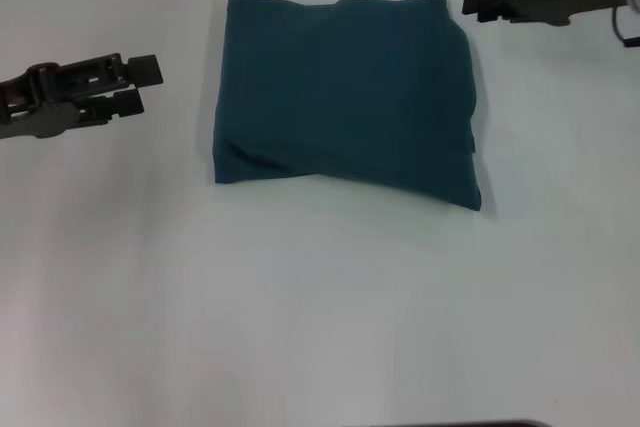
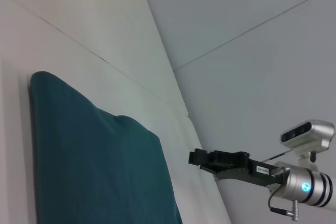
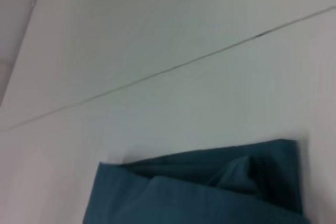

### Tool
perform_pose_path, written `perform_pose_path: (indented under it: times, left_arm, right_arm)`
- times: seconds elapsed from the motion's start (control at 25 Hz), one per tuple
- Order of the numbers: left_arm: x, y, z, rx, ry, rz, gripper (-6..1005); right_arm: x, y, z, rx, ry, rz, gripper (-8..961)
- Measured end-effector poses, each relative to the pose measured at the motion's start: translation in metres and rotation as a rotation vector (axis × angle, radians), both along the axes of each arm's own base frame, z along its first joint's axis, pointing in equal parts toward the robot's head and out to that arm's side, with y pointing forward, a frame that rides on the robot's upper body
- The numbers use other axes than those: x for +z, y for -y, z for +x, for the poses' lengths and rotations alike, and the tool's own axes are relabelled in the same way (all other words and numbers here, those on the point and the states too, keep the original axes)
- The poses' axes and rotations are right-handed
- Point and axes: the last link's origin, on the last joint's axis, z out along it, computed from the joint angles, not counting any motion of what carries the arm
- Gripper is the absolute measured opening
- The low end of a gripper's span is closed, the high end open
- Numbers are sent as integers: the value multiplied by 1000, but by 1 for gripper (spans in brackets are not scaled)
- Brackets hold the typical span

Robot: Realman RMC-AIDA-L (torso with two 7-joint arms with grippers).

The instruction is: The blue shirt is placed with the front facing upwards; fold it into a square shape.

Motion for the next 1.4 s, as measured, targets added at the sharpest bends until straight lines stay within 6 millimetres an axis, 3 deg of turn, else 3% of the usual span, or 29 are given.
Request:
perform_pose_path:
  times: [0.24, 0.48, 0.68, 0.92, 1.4]
  left_arm:
    - [-1, 0, 1, -2, 3, -1, 936]
    - [0, 0, 0, 6, 7, 6, 937]
    - [0, -1, 0, 7, 7, 10, 937]
    - [-2, -2, 0, 8, 11, 6, 936]
    - [-2, -2, 0, 7, 9, 10, 936]
  right_arm:
    - [0, 4, 8, -23, 24, -20, 216]
    - [-13, 14, 22, -93, -2, -37, 437]
    - [-21, 18, 29, -133, -8, -31, 686]
    - [-35, 18, 28, -164, -46, 3, 910]
    - [-41, 17, 24, -188, -104, 28, 943]
